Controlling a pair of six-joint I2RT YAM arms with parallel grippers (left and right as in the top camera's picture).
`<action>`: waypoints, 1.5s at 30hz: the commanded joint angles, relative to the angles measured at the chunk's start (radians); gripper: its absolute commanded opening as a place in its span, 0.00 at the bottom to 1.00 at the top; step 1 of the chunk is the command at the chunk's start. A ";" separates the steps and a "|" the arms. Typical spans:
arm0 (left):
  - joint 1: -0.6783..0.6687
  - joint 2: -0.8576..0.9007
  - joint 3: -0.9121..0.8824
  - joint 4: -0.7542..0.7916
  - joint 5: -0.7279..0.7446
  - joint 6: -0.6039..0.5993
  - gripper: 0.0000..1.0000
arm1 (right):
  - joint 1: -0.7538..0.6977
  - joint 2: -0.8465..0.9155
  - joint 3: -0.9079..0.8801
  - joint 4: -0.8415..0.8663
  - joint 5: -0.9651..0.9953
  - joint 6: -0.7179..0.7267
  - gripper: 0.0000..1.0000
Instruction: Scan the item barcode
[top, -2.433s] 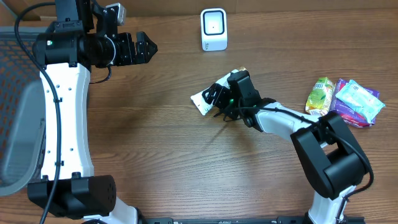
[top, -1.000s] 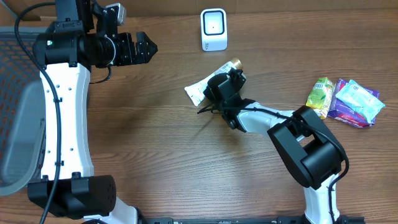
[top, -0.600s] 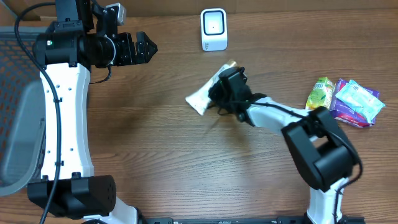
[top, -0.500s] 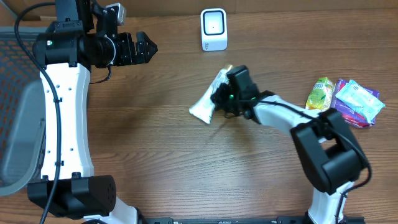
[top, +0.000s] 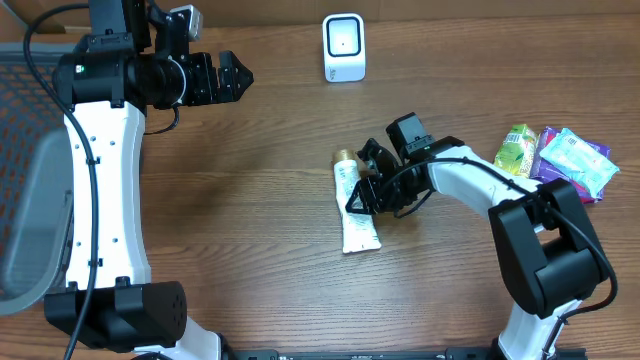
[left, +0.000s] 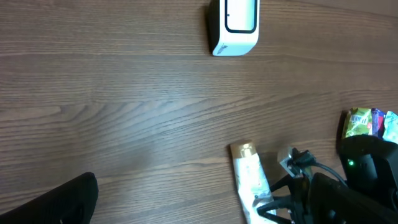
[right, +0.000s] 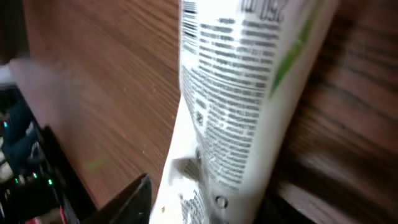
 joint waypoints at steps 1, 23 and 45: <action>-0.013 0.003 0.000 0.001 0.000 -0.006 1.00 | -0.051 -0.017 0.023 -0.017 -0.114 -0.050 0.50; -0.013 0.003 0.000 0.001 0.000 -0.006 0.99 | -0.058 -0.014 -0.173 0.121 -0.055 0.393 0.56; -0.013 0.003 0.000 0.001 0.000 -0.006 0.99 | -0.072 -0.127 -0.151 0.331 -0.003 0.358 0.04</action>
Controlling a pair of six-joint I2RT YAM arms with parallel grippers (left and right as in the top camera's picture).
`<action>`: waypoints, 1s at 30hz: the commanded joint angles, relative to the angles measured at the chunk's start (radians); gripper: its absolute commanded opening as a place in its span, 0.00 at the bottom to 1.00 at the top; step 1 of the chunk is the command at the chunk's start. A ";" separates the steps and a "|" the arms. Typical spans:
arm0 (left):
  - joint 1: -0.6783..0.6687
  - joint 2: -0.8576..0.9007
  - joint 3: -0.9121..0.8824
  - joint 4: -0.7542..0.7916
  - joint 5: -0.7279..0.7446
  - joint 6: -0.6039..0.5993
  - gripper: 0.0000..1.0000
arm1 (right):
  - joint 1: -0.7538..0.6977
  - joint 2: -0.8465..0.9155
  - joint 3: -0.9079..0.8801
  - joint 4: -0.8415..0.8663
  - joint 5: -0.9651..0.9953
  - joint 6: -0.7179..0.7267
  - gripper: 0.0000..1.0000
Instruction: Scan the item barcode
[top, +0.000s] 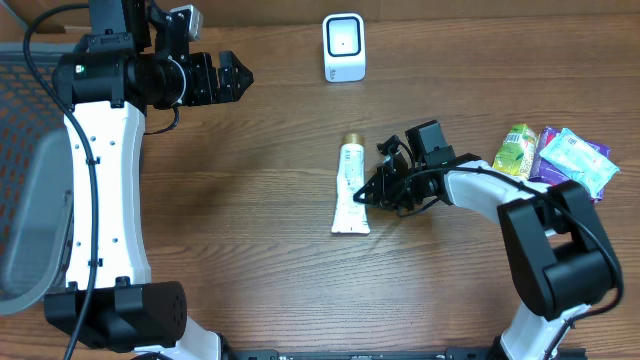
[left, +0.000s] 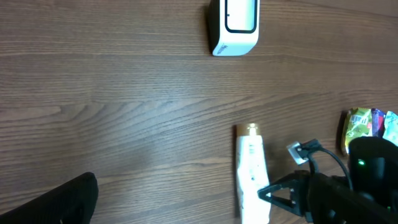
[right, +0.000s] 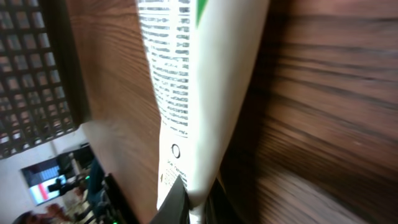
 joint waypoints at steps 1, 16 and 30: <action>-0.013 0.003 0.000 0.001 0.000 -0.006 1.00 | -0.011 -0.122 0.017 -0.031 0.128 -0.045 0.04; -0.013 0.003 0.000 0.001 0.000 -0.006 1.00 | 0.000 -0.240 0.034 -0.128 0.359 -0.304 0.04; -0.013 0.003 0.000 0.001 0.000 -0.006 0.99 | 0.135 -0.108 0.034 0.001 0.525 -0.312 0.04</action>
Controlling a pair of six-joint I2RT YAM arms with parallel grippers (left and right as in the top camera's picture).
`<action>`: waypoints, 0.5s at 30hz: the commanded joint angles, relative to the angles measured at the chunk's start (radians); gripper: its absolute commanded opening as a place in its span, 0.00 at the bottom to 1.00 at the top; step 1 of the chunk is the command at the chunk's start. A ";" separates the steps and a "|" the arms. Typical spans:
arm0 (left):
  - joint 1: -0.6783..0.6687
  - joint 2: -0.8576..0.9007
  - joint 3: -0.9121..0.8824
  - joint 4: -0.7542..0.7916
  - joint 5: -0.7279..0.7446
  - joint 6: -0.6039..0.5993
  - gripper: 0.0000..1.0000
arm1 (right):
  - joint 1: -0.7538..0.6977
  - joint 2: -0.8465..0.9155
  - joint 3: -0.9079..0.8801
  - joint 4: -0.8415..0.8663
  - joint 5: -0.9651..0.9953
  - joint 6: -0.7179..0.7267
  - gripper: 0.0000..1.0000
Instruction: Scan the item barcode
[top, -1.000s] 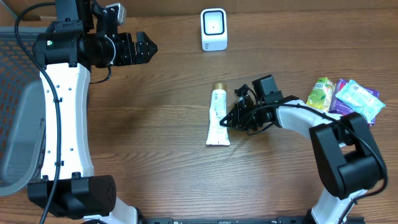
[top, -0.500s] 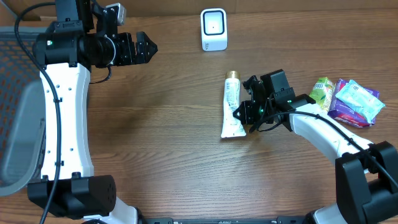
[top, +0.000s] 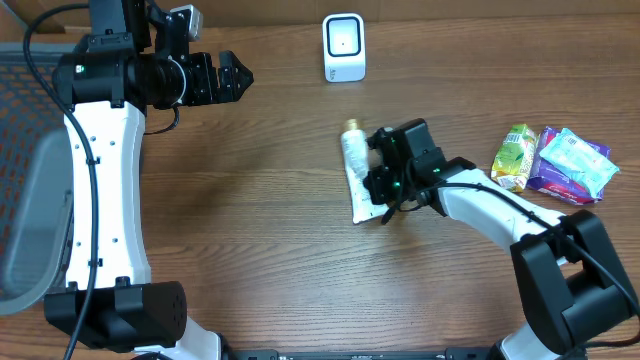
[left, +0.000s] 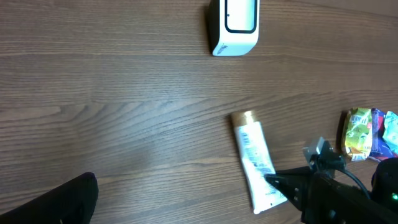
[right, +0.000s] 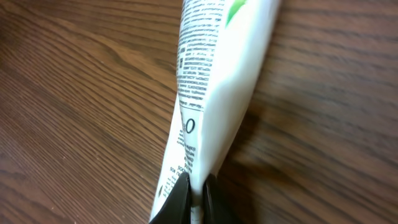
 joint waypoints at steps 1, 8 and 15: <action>-0.013 0.003 0.000 0.001 0.000 -0.006 1.00 | 0.015 0.019 0.025 0.006 0.047 -0.007 0.04; -0.013 0.003 0.000 0.001 0.000 -0.006 1.00 | 0.000 0.032 0.025 0.043 0.039 0.066 0.26; -0.013 0.003 0.000 0.001 0.000 -0.006 1.00 | -0.004 0.092 0.026 0.061 -0.021 0.044 0.33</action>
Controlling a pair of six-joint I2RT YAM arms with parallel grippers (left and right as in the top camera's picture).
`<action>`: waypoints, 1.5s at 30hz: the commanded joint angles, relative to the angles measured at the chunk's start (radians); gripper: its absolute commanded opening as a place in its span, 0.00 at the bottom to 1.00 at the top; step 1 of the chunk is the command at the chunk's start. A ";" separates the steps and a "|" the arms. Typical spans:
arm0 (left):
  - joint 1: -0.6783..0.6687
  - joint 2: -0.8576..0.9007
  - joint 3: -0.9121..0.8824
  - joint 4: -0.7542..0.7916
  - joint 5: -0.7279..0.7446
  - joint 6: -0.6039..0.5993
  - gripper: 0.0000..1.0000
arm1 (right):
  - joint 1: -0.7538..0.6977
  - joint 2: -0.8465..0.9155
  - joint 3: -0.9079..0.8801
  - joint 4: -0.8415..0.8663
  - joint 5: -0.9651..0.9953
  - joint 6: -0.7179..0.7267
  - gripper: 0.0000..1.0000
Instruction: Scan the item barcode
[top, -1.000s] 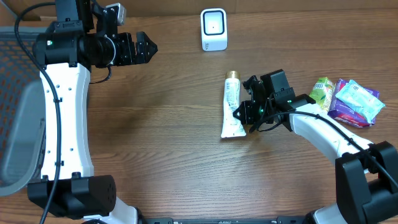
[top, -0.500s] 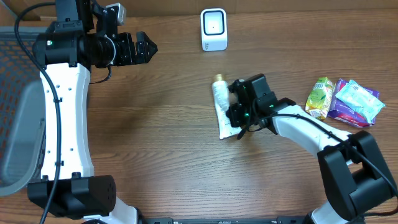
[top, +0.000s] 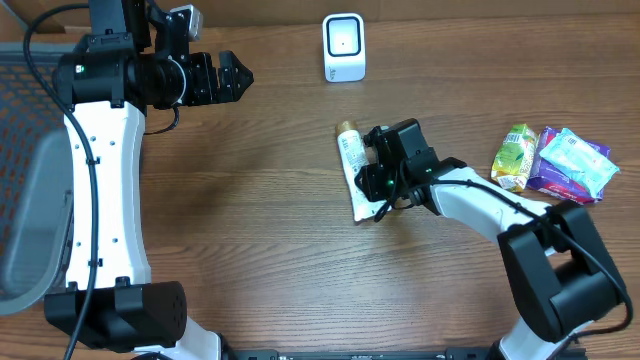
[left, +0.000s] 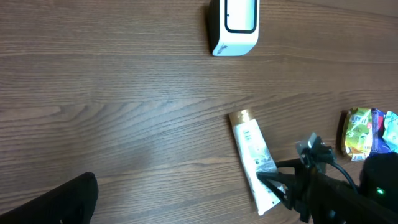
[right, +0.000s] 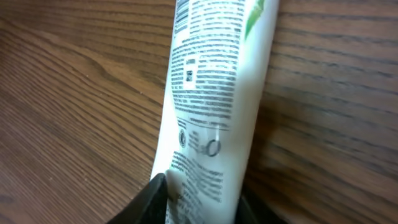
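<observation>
A white tube (top: 352, 165) with a gold cap lies on the wooden table, printed side up (right: 217, 93), cap toward the white scanner (top: 344, 47). My right gripper (top: 372, 200) is open, one finger on each side of the tube's flat crimped end (right: 202, 202). In the left wrist view the tube (left: 252, 149) lies below the scanner (left: 234, 25). My left gripper (top: 238, 77) hangs high at the far left, open and empty; only one dark finger (left: 56, 199) shows in its own view.
A green snack packet (top: 515, 150) and purple-blue packets (top: 572, 160) lie at the right edge of the table. A grey mesh chair (top: 20, 200) stands off the table's left side.
My right gripper's fingers, pinched on the tube's crimped end before, now stand apart on either side of it. The tube lies flatter with more print showing. The left arm is still.
The tube first lay mid-table with my right gripper at its lower end. Then it was held by the crimp, turned edge-on. Later it sat further toward the scanner, still pinched. Now the fingers are apart and it rests on the table.
</observation>
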 joint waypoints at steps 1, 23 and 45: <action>-0.013 0.003 0.000 0.001 0.000 -0.006 1.00 | -0.007 0.040 0.021 0.001 -0.041 -0.005 0.33; -0.013 0.003 0.000 0.001 0.000 -0.006 1.00 | -0.206 -0.161 0.028 -0.003 -0.574 0.079 0.04; -0.013 0.003 0.000 0.001 0.000 -0.006 1.00 | -0.225 -0.537 0.093 0.001 -0.739 0.289 0.04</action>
